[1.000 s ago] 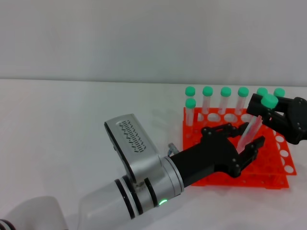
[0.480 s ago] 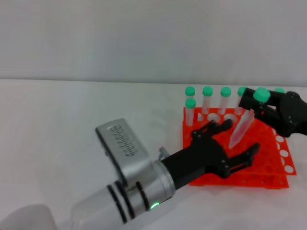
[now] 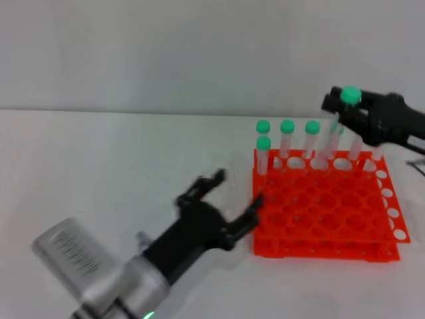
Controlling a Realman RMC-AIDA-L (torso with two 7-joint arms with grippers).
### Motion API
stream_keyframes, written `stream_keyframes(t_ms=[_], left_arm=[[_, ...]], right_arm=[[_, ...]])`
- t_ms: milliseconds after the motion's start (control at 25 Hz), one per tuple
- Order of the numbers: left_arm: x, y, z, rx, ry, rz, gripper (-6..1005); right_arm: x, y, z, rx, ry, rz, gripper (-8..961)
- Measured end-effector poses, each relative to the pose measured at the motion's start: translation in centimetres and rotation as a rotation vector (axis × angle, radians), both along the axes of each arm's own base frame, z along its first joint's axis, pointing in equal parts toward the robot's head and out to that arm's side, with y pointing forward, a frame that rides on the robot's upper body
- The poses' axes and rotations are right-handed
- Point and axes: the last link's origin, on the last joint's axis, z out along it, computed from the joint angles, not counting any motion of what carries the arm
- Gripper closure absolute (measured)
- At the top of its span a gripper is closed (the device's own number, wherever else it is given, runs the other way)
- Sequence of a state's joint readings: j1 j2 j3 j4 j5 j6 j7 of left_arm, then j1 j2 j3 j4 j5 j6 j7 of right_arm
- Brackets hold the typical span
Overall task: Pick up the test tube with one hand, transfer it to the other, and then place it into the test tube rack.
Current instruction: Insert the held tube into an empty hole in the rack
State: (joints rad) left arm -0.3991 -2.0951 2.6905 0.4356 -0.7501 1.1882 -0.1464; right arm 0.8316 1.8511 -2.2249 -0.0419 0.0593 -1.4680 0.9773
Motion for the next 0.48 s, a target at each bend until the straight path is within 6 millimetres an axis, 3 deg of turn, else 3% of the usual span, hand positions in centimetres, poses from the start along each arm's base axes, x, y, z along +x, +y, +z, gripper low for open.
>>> stream_keyframes(t_ms=[200, 480], left_arm=[[-3.3, -1.6, 2.8, 0.187, 0.006, 0.097, 201], [-7.6, -3.5, 6.0, 0.359, -0.036, 0.279, 202]], right_arm=[[-0.9, 1.1, -0.8, 0.053, -0.007, -0.02, 725], [-1.5, 1.2, -3.8, 0.121, -0.036, -0.059, 715]])
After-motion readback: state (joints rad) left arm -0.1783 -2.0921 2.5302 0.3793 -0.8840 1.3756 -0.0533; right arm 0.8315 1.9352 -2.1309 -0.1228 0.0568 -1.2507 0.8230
